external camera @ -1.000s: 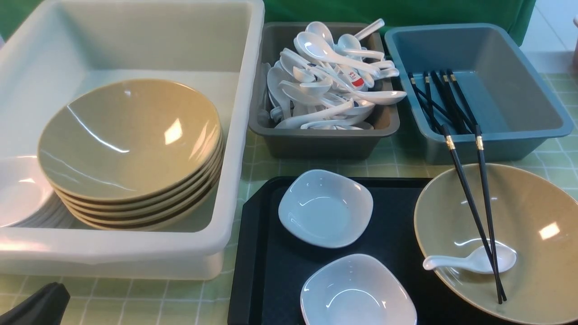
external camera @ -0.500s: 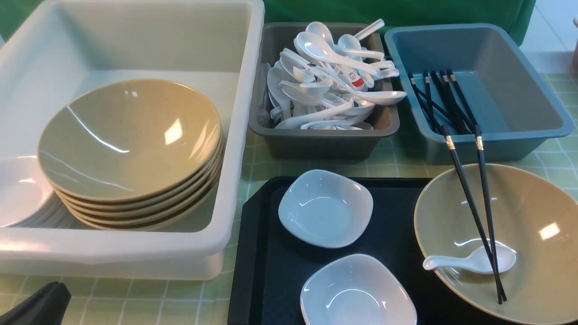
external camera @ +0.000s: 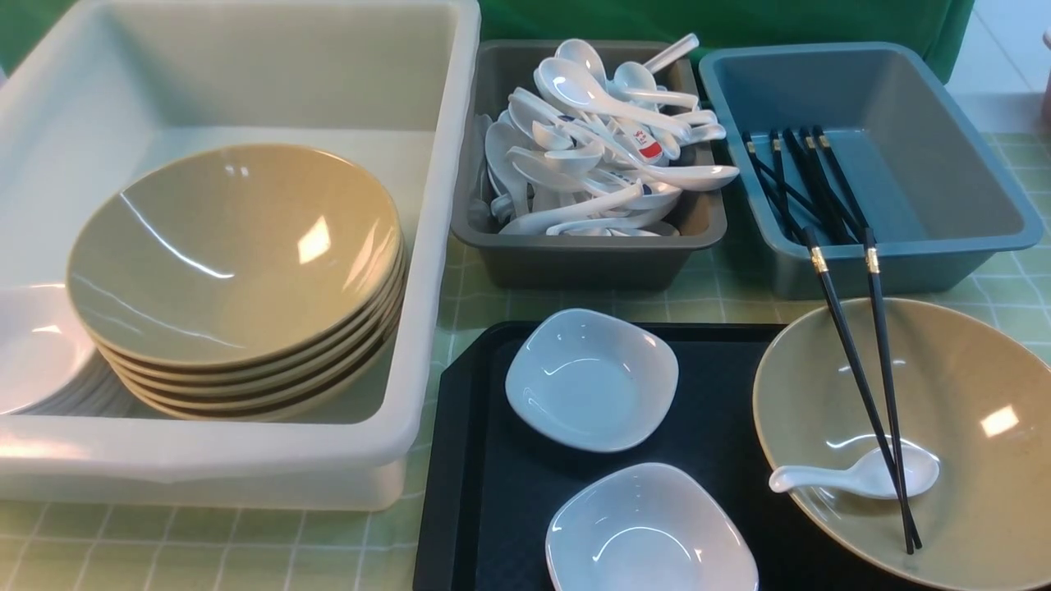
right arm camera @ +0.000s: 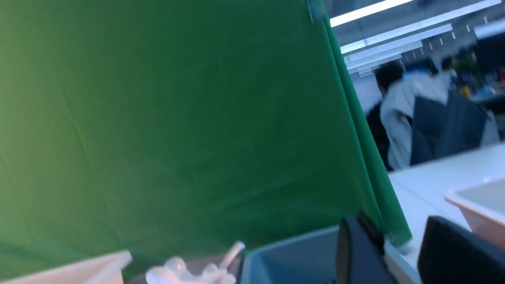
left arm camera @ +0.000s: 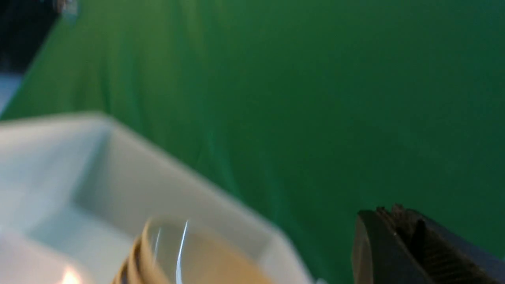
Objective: On green table put chopsticks spoon bowls plates into blue grey white boxes.
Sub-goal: 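Move the grippers toward the tableware on the black tray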
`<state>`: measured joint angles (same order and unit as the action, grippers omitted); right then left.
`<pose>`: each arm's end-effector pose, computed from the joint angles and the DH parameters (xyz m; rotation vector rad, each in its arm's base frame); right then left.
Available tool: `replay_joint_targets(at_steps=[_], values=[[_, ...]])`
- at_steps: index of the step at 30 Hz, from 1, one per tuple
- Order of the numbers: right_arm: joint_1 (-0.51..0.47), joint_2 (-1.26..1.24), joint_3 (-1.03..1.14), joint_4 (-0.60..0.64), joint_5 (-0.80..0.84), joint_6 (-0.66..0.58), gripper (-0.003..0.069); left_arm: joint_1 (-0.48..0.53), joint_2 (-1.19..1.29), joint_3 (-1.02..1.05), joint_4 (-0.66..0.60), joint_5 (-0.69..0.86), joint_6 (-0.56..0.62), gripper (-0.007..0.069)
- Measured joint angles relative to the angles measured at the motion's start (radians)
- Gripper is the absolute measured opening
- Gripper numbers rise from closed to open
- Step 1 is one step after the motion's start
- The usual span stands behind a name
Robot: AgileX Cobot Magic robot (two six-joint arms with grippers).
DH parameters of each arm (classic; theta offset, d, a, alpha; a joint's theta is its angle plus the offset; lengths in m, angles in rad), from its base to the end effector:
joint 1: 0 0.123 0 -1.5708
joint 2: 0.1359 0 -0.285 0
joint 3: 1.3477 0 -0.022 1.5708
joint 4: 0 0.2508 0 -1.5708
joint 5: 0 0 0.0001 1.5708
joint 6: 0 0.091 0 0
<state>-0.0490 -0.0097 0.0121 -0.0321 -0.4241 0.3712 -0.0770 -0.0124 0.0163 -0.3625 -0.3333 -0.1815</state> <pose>0.0448 -0.0010 0.2463 0.1952 1.0478 0.2718 0.0494 0.0067 0.2357 -0.3646 1.1323 -0.4626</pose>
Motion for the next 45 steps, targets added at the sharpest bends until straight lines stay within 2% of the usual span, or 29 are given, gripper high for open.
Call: replay_joint_targets(at_steps=[4,8,10,11,13,16,18,20,23,25,27,28,31,32,33,35,37,38,40,41,45], values=[[0.000,0.016,-0.114,0.000,0.048,0.004,0.0236,0.000,0.007,-0.103,-0.001,-0.013,-0.006,-0.0002],[0.000,0.187,-0.388,0.000,0.117,-0.023,0.0236,0.000,0.155,-0.390,0.014,0.088,-0.006,-0.0002],[0.000,0.285,-0.560,0.000,0.218,-0.064,0.0236,0.000,0.273,-0.560,0.054,0.236,-0.006,-0.0002],[0.000,0.285,-0.560,0.000,0.218,-0.064,0.0236,0.000,0.284,-0.575,0.058,0.253,-0.006,-0.0002],[0.000,0.408,-0.708,0.000,0.380,-0.126,0.0236,0.000,0.417,-0.741,0.118,0.467,0.006,-0.0002],[0.000,0.533,-0.831,0.000,0.606,-0.244,0.0236,0.000,0.570,-0.871,0.191,0.704,0.032,-0.0002],[0.000,0.606,-0.854,0.000,0.720,-0.316,0.0236,0.000,0.657,-0.908,0.242,0.802,0.041,-0.0002],[0.000,0.642,-0.856,0.004,0.771,-0.322,0.0236,0.000,0.690,-0.910,0.252,0.825,0.044,-0.0002],[0.000,0.717,-0.858,0.060,0.891,-0.325,0.0236,-0.013,0.730,-0.893,0.235,0.856,0.051,-0.0002],[0.000,0.804,-0.858,0.175,1.027,-0.449,0.0236,-0.081,0.737,-0.852,0.162,0.865,0.092,-0.0002],[0.003,0.839,-0.858,0.220,1.069,-0.496,0.0236,-0.114,0.737,-0.836,0.128,0.867,0.120,-0.0002],[0.021,0.909,-0.858,0.289,1.121,-0.555,0.0236,-0.176,0.738,-0.809,0.057,0.867,0.190,-0.0002],[0.075,1.014,-0.858,0.329,1.161,-0.603,0.0236,-0.272,0.757,-0.787,-0.060,0.874,0.292,-0.0002],[0.087,1.030,-0.858,0.331,1.162,-0.607,0.0236,-0.279,0.759,-0.786,-0.068,0.877,0.307,-0.0002],[0.140,1.095,-0.858,0.331,1.155,-0.610,0.0239,-0.335,0.785,-0.786,-0.136,0.883,0.369,-0.0002],[0.205,1.155,-0.858,0.309,1.117,-0.596,0.0253,-0.384,0.817,-0.786,-0.188,0.896,0.443,-0.0002],[0.238,1.213,-0.859,0.248,1.077,-0.527,0.0277,-0.421,0.847,-0.786,-0.218,0.904,0.486,-0.0002],[0.241,1.253,-0.861,0.195,1.048,-0.461,0.0300,-0.437,0.870,-0.786,-0.234,0.911,0.508,-0.0002],[0.239,1.286,-0.864,0.153,1.038,-0.419,0.0318,-0.445,0.882,-0.786,-0.244,0.915,0.515,-0.0002],[0.230,1.336,-0.869,0.113,1.027,-0.359,0.0367,-0.451,0.891,-0.786,-0.256,0.924,0.523,-0.0002],[0.226,1.410,-0.879,0.101,1.011,-0.335,0.0461,-0.451,0.896,-0.786,-0.268,0.926,0.529,-0.0002]])
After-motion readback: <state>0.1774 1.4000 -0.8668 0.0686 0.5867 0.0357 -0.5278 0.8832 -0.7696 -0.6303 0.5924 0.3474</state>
